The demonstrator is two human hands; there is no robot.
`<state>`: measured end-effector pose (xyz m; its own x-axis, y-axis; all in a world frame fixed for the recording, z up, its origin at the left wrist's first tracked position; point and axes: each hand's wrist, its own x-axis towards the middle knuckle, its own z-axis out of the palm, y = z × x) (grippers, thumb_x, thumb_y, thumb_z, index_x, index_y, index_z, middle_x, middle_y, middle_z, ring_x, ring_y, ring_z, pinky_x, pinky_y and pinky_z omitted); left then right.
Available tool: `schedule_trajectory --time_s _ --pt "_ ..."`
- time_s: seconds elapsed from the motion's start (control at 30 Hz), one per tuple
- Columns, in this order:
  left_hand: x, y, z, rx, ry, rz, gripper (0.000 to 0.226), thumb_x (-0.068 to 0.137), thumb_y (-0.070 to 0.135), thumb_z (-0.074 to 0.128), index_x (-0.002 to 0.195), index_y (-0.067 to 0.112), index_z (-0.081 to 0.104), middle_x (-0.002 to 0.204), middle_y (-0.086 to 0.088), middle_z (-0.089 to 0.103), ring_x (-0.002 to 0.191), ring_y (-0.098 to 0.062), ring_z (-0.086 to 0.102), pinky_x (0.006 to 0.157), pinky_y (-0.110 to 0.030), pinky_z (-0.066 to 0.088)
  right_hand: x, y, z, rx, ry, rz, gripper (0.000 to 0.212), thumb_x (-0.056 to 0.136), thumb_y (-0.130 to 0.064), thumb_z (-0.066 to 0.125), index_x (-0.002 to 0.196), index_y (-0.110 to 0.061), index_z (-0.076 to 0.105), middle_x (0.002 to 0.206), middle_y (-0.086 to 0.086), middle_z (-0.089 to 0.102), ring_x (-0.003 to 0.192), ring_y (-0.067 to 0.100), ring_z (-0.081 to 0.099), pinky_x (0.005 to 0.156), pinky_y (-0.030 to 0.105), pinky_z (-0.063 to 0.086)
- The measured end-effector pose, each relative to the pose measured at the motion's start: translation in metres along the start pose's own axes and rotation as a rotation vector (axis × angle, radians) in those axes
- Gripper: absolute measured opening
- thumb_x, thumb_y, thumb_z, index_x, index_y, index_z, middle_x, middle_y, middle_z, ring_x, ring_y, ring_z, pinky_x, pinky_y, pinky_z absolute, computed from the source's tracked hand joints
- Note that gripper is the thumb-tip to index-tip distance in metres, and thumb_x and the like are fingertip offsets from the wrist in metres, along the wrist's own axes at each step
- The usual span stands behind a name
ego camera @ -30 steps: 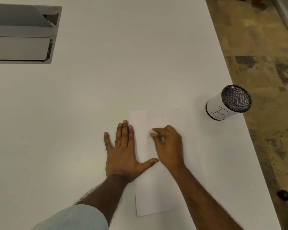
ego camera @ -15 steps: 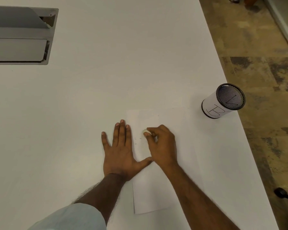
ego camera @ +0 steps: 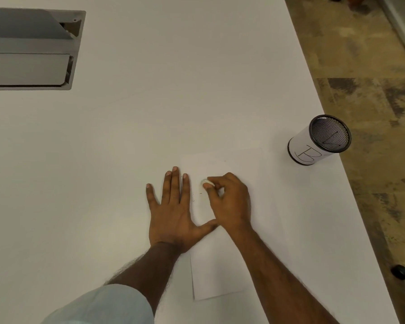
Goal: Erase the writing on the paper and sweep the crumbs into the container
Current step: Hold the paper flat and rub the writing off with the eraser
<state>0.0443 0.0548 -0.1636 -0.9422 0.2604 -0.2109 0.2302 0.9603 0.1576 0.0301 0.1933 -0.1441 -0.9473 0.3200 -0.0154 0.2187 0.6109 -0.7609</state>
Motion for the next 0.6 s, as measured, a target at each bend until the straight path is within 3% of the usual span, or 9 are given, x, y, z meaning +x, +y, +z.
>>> schedule_trajectory --time_s 0.17,0.33,0.5,0.6 --pt "-0.001 0.001 0.0 -0.003 0.004 0.001 0.125 0.07 0.101 0.015 0.159 0.012 0.014 0.168 -0.011 0.003 0.155 -0.031 0.001 0.119 -0.068 0.004 0.008 0.003 -0.007 0.001 0.151 0.04 0.014 0.089 -0.025 0.068 0.097 -0.016 0.074 0.09 -0.002 0.068 0.079 0.011 0.063 0.072 0.034 0.058" --pt "-0.002 0.001 -0.003 -0.011 0.001 0.004 0.122 0.073 0.099 0.012 0.159 0.013 0.011 0.168 -0.012 -0.001 0.155 -0.028 -0.003 0.119 -0.068 0.004 -0.005 -0.005 0.004 -0.06 -0.046 -0.147 0.015 0.091 -0.028 0.064 0.097 -0.018 0.073 0.089 -0.003 0.067 0.081 0.012 0.062 0.07 0.035 0.056" --pt "-0.002 0.0 -0.002 -0.006 -0.009 -0.008 0.125 0.069 0.102 0.012 0.16 0.015 0.007 0.168 -0.009 -0.004 0.155 -0.029 -0.006 0.119 -0.068 0.001 0.024 0.007 -0.013 -0.071 0.181 0.015 0.013 0.089 -0.023 0.068 0.095 -0.014 0.074 0.088 0.0 0.067 0.078 0.016 0.063 0.07 0.039 0.056" --pt "-0.001 0.0 -0.003 -0.014 -0.009 0.003 0.124 0.071 0.1 0.01 0.16 0.014 0.009 0.168 -0.011 -0.004 0.155 -0.028 -0.007 0.119 -0.068 0.001 0.009 -0.005 -0.002 -0.042 0.045 -0.069 0.012 0.09 -0.022 0.066 0.095 -0.015 0.073 0.088 0.0 0.067 0.079 0.015 0.063 0.072 0.037 0.056"
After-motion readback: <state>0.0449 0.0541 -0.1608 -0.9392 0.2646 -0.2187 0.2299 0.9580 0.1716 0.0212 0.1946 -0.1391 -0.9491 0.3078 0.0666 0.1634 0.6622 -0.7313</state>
